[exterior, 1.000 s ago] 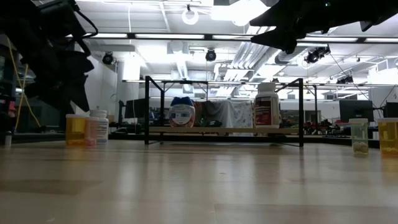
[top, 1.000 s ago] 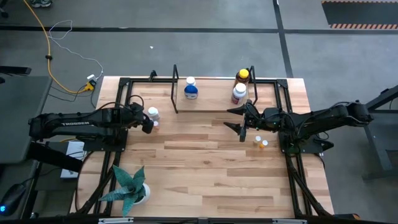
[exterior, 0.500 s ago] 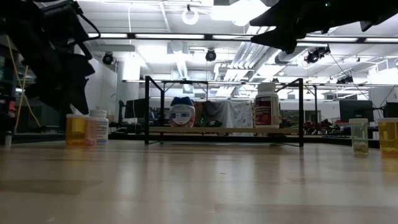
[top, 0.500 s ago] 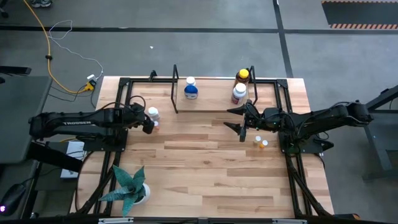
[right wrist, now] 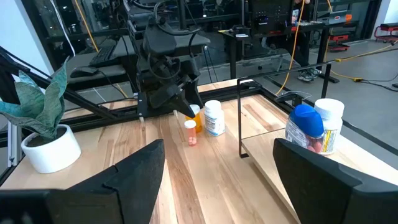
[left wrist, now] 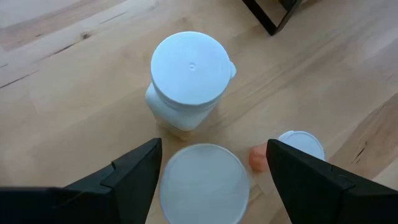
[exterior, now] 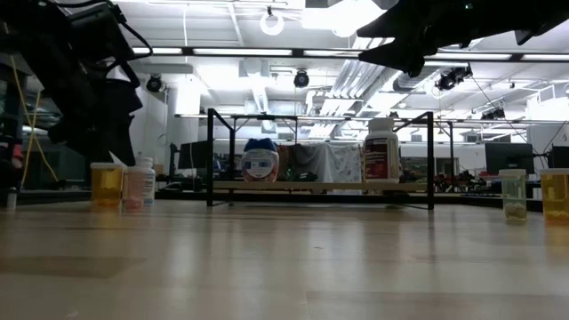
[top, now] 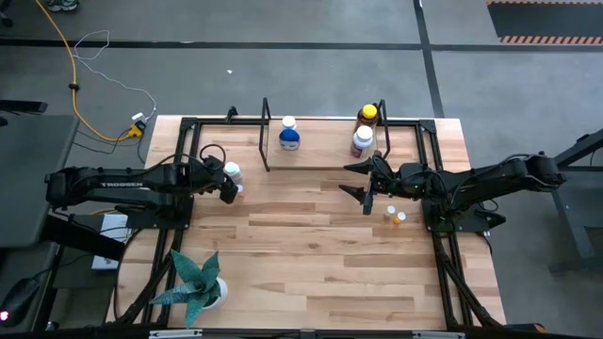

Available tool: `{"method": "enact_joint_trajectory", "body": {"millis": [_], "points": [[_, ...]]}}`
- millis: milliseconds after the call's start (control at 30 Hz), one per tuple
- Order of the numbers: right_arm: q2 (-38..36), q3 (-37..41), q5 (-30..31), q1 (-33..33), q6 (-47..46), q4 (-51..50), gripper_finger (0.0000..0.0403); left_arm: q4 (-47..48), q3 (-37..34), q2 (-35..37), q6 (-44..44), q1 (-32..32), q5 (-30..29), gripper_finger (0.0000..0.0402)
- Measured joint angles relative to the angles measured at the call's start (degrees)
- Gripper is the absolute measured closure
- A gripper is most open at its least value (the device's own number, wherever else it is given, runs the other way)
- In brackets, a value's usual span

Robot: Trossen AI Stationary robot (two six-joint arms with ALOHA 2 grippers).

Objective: Pick and place medicine bottles onto shelf by color
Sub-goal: Put the large orange pill bottle on the shelf

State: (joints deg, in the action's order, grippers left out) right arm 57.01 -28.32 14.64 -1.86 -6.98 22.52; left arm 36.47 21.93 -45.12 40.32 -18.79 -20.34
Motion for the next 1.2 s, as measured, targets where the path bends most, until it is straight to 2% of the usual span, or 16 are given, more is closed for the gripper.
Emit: {"method": "enact_joint_trajectory", "body": {"millis": [467,1000,1200], "points": [[0.0,0.0,0.0,0.0,0.0,0.0,0.0112,4.6,0.0,0.0,0.4,0.0,-0.6,0.0122],[0.0,0.0,0.0,0.0,0.0,0.0,0.0112,4.4,0.0,0.0,0.1,0.0,-0.6,0.0122],[0.0,0.0,0.0,0.0,0.0,0.0,0.0112,4.5,0.0,0.0,0.2,0.0,0.5,0.0135]]}}
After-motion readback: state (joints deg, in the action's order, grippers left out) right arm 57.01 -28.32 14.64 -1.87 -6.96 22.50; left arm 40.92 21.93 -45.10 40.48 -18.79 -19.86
